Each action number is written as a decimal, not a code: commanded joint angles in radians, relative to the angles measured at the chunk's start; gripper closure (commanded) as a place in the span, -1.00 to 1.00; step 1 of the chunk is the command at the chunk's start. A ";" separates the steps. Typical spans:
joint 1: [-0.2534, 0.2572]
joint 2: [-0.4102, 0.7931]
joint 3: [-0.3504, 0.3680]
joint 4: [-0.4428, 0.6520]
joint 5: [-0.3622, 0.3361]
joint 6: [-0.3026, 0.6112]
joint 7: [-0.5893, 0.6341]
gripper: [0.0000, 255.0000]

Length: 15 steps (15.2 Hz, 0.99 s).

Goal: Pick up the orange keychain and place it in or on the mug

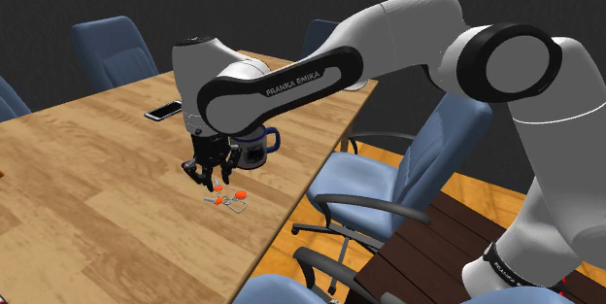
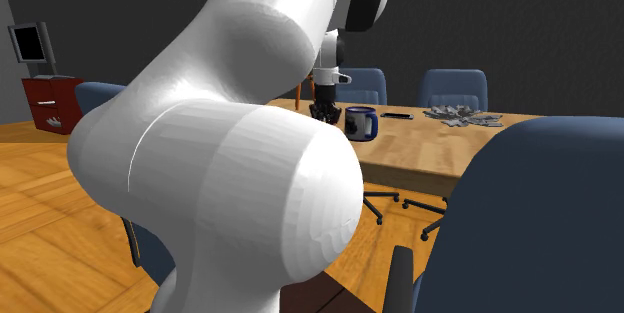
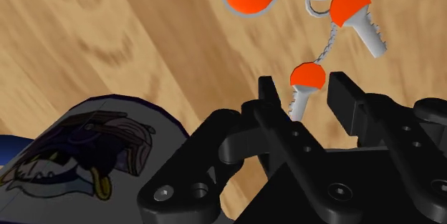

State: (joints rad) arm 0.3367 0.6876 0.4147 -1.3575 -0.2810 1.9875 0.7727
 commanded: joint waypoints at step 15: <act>0.004 -0.025 0.012 0.049 0.016 -0.077 -0.010 1.00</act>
State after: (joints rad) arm 0.3422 0.6706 0.4253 -1.3096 -0.2675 1.9202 0.7641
